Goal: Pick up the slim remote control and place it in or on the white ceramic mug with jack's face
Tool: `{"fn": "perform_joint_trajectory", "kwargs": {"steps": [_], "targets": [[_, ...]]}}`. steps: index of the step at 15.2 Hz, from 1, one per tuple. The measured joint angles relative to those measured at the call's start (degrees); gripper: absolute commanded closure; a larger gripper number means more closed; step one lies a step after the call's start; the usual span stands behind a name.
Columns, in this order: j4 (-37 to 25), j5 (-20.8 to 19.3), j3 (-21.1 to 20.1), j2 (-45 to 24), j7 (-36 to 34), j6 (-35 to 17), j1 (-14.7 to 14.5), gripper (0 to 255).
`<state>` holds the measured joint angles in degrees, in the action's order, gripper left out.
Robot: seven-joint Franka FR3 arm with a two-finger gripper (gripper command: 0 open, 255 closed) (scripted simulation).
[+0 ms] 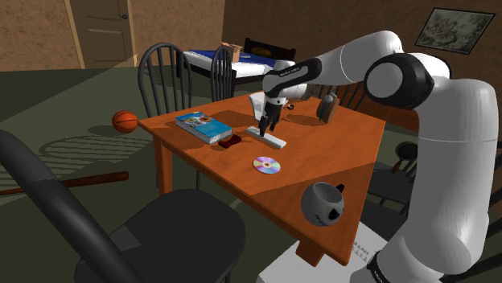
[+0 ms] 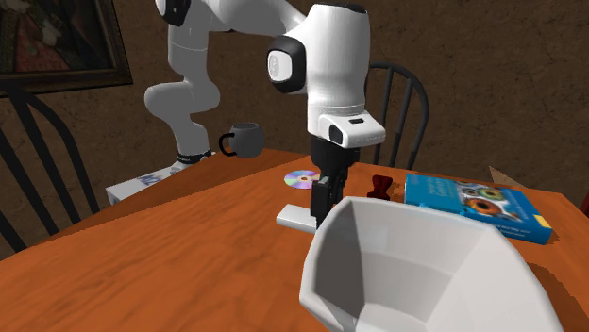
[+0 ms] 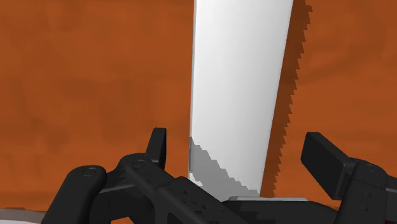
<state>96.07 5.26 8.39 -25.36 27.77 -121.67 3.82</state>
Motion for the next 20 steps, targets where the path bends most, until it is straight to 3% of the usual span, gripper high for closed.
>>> {"fn": "perform_joint_trajectory", "kwargs": {"steps": [9,10,20], "targets": [[0.7,0.3,-0.1,-1.4,0.2,-2.1,0.1,0],[0.7,0.3,-0.1,-1.4,0.2,-2.1,0.1,255],[0.7,0.3,-0.1,-1.4,0.2,-2.2,0.1,255]]}}
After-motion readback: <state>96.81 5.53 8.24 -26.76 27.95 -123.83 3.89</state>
